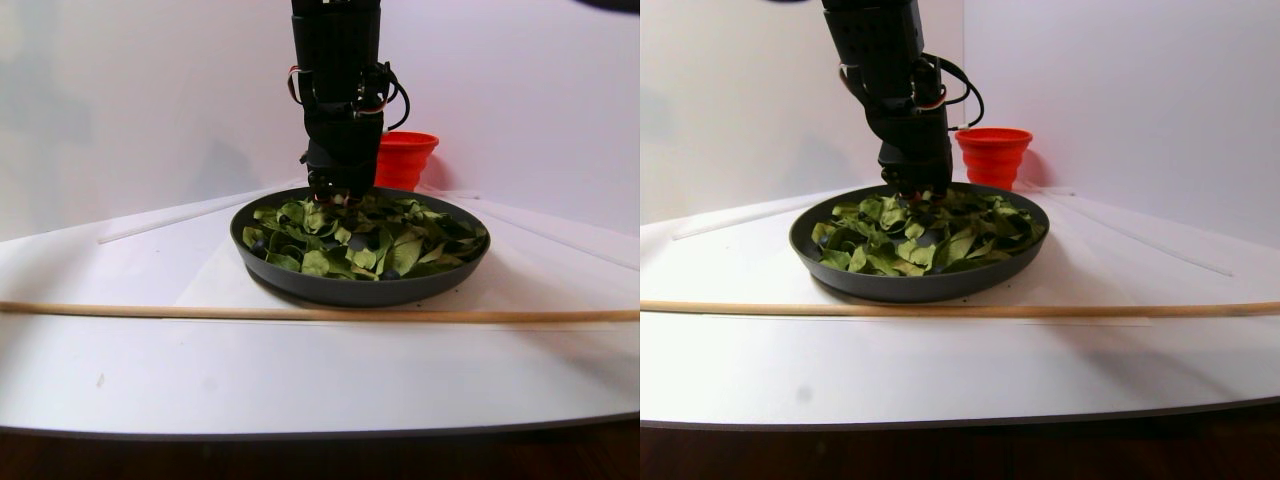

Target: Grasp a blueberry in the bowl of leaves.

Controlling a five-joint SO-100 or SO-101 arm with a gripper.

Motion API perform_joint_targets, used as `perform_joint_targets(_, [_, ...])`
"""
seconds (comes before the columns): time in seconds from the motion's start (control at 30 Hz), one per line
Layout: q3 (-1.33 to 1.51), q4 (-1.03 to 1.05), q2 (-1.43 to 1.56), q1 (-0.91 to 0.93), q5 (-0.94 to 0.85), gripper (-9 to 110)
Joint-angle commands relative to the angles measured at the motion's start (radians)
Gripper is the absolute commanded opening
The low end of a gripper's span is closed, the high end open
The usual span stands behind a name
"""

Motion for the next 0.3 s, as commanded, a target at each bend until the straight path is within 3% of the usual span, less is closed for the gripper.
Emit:
perform_joint_targets(0.0, [0.002,0.0,0.152,0.023,0.002,10])
perform_joint_targets(0.27, [0.0,0.0,0.17,0.035,0.003,10])
